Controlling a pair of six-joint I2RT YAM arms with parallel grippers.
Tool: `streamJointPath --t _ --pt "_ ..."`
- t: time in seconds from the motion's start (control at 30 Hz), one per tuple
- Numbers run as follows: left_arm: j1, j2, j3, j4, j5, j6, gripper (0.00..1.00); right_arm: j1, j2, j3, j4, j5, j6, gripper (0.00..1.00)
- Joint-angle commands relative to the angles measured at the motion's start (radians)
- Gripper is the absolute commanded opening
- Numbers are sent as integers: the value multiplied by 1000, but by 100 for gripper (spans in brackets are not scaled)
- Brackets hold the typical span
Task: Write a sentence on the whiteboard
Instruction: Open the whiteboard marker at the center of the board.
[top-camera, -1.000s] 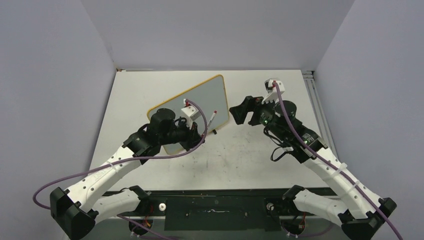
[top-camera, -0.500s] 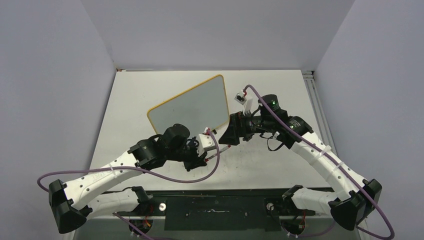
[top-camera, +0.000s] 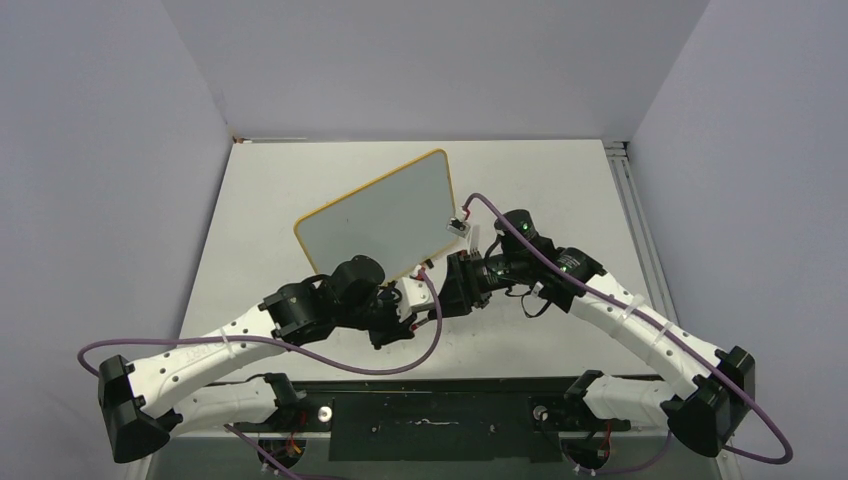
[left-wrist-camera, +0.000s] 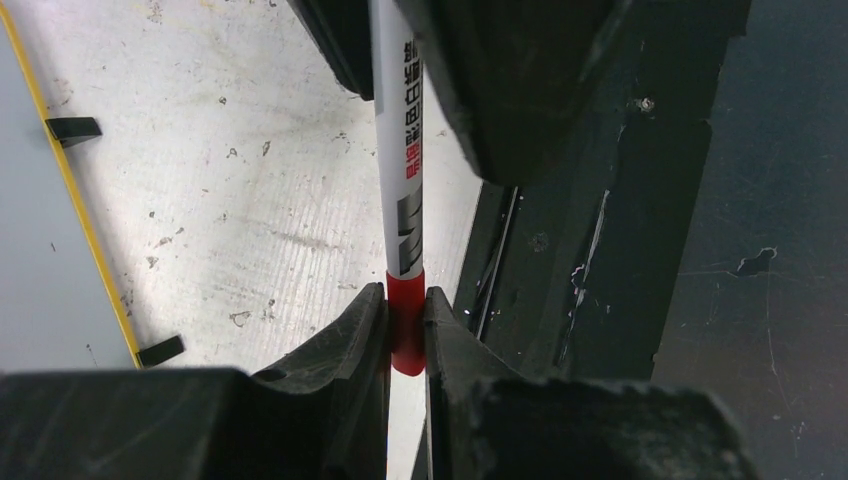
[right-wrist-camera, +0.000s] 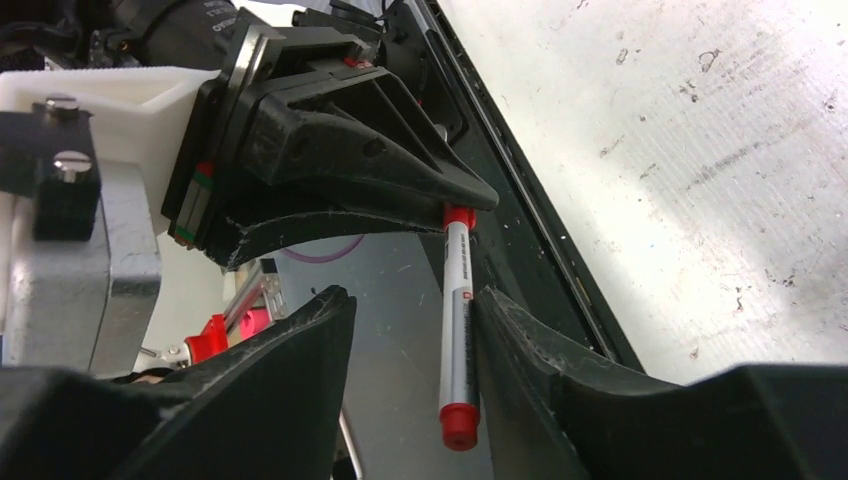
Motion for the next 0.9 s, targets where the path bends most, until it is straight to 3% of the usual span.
streamJointPath --t 0.0,0.27,0.87 --pt "-24 -10 -1 17 -23 23 0 13 -6 -7 81 -40 23 45" --pt "-30 -11 -2 12 -17 29 0 23 23 10 -18 -11 -59 43" --pt "-36 5 1 4 -3 33 0 33 54 10 -30 -10 -94 32"
